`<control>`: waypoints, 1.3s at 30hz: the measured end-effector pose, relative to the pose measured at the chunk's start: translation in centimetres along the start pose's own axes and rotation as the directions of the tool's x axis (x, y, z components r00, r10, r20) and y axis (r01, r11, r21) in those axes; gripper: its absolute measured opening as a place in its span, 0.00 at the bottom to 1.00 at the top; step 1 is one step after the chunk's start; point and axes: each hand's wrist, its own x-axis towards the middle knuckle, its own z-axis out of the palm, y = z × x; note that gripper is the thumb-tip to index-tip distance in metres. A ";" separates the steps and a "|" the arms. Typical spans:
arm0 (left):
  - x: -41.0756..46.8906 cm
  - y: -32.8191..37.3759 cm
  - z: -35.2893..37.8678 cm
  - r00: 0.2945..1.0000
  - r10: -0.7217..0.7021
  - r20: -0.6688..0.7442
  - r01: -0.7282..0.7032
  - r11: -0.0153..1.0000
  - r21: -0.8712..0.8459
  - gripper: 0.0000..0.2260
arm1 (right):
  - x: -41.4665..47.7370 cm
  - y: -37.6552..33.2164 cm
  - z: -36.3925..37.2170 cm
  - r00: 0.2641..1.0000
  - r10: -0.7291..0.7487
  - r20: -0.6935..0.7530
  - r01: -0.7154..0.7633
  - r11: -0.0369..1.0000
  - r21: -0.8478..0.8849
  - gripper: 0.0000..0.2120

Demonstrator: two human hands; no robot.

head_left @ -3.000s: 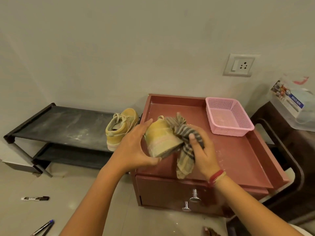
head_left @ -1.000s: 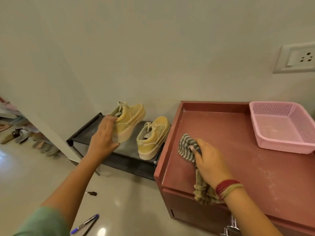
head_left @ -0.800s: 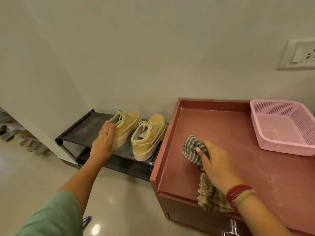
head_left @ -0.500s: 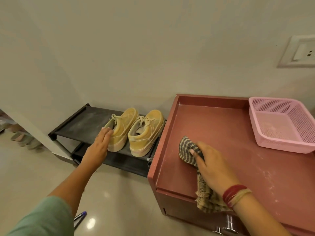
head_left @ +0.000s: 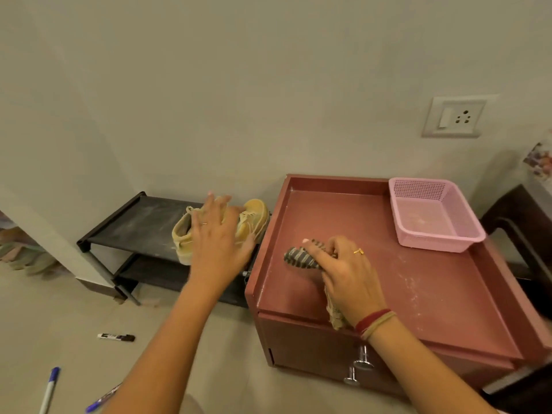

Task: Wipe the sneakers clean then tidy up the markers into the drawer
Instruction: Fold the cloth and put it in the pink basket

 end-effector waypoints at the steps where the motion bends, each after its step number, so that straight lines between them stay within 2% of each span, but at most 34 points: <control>1: -0.3 2.1 -0.1 1.000 -0.012 -0.023 0.011 0.999 -0.053 0.16 | -0.2 0.0 -0.3 0.999 -0.018 -0.029 0.018 0.999 -0.029 0.25; 4: -2.2 6.4 0.3 0.996 -0.023 -0.082 0.008 0.984 -0.178 0.14 | -1.0 0.3 -0.5 0.994 -0.025 -0.108 0.021 0.999 -0.043 0.19; 6: -3.9 7.3 0.9 0.997 -0.055 -0.059 0.041 0.975 -0.220 0.17 | -1.3 0.5 -0.8 0.990 0.013 -0.142 -0.010 1.000 0.024 0.12; 8: -4.6 7.5 1.9 0.990 -0.124 0.066 0.138 0.944 -0.299 0.23 | -1.2 1.0 -1.4 0.980 0.069 -0.188 -0.049 0.993 0.109 0.08; 9: -4.6 7.6 2.3 0.977 -0.156 0.143 0.199 0.909 -0.367 0.25 | -1.2 1.2 -1.5 0.975 0.091 -0.204 -0.063 0.988 0.138 0.08; 12: -3.7 8.4 3.0 0.946 -0.166 0.277 0.305 0.743 -0.596 0.23 | -1.1 1.2 -1.4 0.972 0.113 -0.207 -0.082 0.985 0.151 0.09; 15: -3.2 9.0 4.5 0.925 -0.114 0.362 0.338 0.680 -0.650 0.18 | -1.2 0.8 -0.5 0.981 0.084 -0.176 -0.055 0.985 0.162 0.01; 18: -3.0 8.8 5.8 0.922 -0.137 0.362 0.368 0.600 -0.710 0.16 | -1.1 1.0 0.3 0.998 0.057 -0.036 -0.048 0.972 0.231 0.03; 20: -2.7 8.7 5.4 0.921 -0.187 0.340 0.384 0.567 -0.728 0.17 | -0.9 1.2 0.4 0.998 0.048 0.031 -0.056 0.940 0.338 0.07; 22: -2.3 8.5 4.7 0.922 -0.200 0.331 0.386 0.497 -0.777 0.12 | -0.8 1.5 0.1 0.982 0.187 -0.001 -0.163 0.858 0.488 0.10; 24: -1.9 8.2 4.0 0.924 -0.160 0.346 0.382 0.403 -0.832 0.09 | -0.6 2.3 0.0 0.907 0.420 0.024 -0.343 0.705 0.621 0.13; 26: -1.7 7.8 3.3 0.933 -0.099 0.346 0.358 0.338 -0.870 0.10 | -0.4 3.2 0.3 0.818 0.539 0.201 -0.521 0.547 0.655 0.21; 28: -1.7 7.4 2.8 0.942 -0.061 0.329 0.332 0.288 -0.898 0.12 | -0.3 3.5 0.7 0.738 0.539 0.407 -0.635 0.350 0.689 0.28; 30: -1.7 7.0 2.4 0.954 -0.032 0.297 0.291 0.326 -0.900 0.12 | -0.2 3.2 0.9 0.696 0.488 0.528 -0.653 0.124 0.747 0.28; 31: -1.8 6.7 2.3 0.960 -0.021 0.278 0.266 0.371 -0.890 0.12 | -0.3 3.1 1.0 0.699 0.473 0.537 -0.635 0.065 0.770 0.25; 32: -1.9 6.5 2.3 0.965 -0.018 0.261 0.243 0.434 -0.868 0.12 | -0.3 2.9 1.0 0.709 0.482 0.515 -0.615 0.064 0.786 0.21; 34: -1.9 5.9 2.5 0.972 -0.025 0.232 0.206 0.556 -0.805 0.13 | -0.3 2.7 0.9 0.725 0.553 0.410 -0.591 0.197 0.782 0.15; 36: -1.8 5.5 2.4 0.977 -0.009 0.214 0.174 0.615 -0.769 0.17 | -0.3 2.6 0.8 0.761 0.587 0.275 -0.526 0.311 0.792 0.13; 39: -1.4 5.5 2.1 0.982 0.044 0.183 0.112 0.649 -0.753 0.16 | -0.1 2.3 0.1 0.827 0.550 0.118 -0.364 0.362 0.858 0.09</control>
